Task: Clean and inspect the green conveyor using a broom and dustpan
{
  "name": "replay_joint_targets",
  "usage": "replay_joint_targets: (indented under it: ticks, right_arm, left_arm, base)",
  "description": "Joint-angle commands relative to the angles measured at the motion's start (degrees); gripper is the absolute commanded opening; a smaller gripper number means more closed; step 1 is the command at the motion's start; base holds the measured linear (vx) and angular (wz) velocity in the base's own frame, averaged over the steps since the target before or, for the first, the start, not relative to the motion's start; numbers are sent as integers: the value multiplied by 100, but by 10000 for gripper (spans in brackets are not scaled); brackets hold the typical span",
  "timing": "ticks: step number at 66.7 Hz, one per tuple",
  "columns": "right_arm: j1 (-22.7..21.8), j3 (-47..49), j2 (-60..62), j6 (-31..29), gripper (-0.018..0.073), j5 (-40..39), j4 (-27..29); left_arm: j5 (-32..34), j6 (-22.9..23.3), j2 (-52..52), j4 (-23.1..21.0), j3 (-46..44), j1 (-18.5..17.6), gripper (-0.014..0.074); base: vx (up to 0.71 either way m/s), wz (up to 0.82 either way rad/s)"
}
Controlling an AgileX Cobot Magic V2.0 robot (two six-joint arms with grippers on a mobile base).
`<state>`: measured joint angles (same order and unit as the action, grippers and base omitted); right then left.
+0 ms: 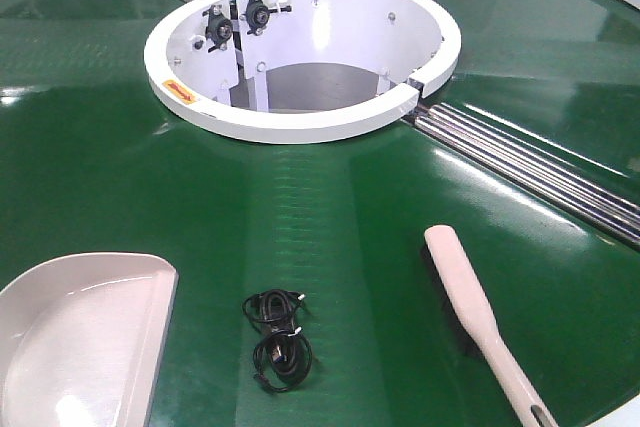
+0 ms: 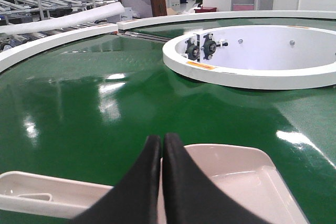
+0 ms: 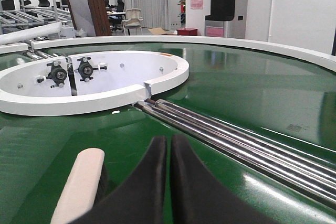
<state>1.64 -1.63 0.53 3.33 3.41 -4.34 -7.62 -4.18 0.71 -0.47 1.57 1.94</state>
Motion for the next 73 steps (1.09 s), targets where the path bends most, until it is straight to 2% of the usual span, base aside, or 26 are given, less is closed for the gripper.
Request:
replay_joint_targets:
  ticks: [1,73]
  right_arm:
    - [15,-68,49,-55,-8,-404,-41]
    - [15,-68,49,-55,-8,-409,-41]
  left_arm:
    - [422,41,87,-5,133,-4,-23]
    - [458,41,88,-5,133,-4,-23]
  base:
    - [0,0]
    - [0,0]
